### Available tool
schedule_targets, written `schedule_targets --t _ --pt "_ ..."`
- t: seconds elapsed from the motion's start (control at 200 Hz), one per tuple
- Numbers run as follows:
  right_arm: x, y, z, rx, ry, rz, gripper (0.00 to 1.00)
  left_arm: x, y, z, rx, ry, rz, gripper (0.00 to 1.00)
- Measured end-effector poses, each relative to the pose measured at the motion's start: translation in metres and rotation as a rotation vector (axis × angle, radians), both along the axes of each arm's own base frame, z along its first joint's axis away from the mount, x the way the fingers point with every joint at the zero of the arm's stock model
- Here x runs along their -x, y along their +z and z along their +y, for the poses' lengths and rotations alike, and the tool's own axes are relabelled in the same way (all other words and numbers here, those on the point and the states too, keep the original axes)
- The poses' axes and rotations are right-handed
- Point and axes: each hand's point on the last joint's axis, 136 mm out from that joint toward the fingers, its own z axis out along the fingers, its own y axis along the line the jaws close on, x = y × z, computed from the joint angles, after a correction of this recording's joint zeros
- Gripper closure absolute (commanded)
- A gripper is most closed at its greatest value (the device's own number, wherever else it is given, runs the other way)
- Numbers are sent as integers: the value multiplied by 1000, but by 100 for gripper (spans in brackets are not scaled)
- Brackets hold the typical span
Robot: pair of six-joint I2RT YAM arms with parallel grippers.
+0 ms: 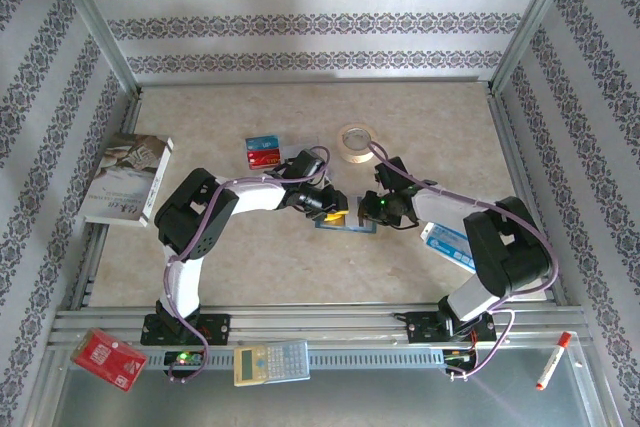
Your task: Take the credit cards out of the card holder
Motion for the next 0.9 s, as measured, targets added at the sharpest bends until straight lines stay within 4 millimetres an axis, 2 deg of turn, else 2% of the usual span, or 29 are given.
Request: schedule_targets --t 0.215,0.4,0.57,0.739,0.899 --pt "0 -1 3 -13 7 6 75 2 1 -2 12 -12 8 72" --pt "0 -1 4 -17 9 11 75 4 3 -5 40 -28 12 83" --pt "0 -1 4 -17 9 11 75 5 4 -5 57 -32 20 88" --pt "-1 -1 4 -17 9 11 75 4 3 -2 57 -32 17 100" --pt "-1 -1 4 -16 8 11 75 4 3 1 60 -33 12 100"
